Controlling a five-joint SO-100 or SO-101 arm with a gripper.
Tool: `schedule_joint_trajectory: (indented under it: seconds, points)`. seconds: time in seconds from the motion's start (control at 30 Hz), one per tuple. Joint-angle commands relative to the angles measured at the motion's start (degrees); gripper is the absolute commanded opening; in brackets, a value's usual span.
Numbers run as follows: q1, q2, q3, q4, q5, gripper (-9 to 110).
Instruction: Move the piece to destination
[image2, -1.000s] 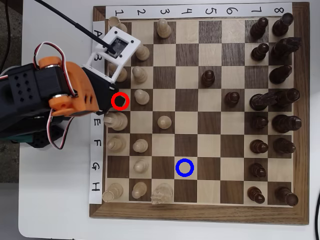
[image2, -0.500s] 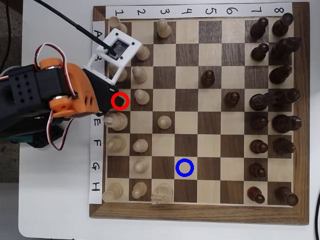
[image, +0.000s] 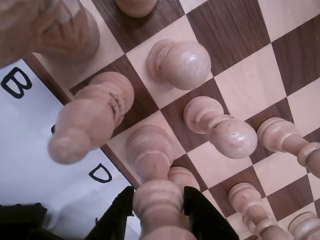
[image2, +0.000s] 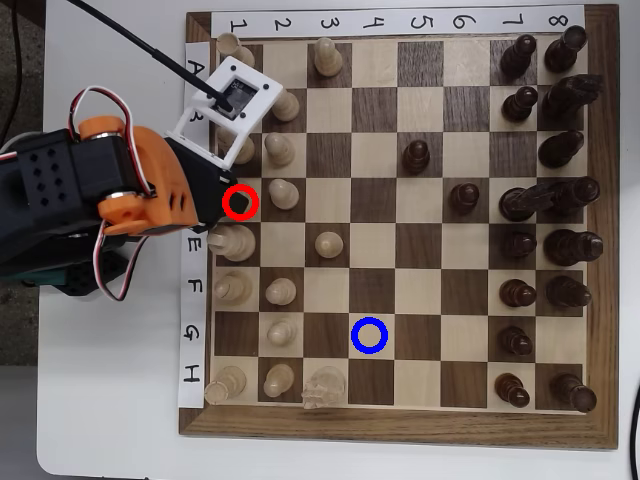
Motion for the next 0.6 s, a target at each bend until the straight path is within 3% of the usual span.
schedule_joint_trajectory:
  seconds: [0.0,0.57]
  points:
    - [0.4,0.4,-0.1,-0.5,-0.3,5]
    - [1.1,0.3,-0.4,0.1,-1.3,0]
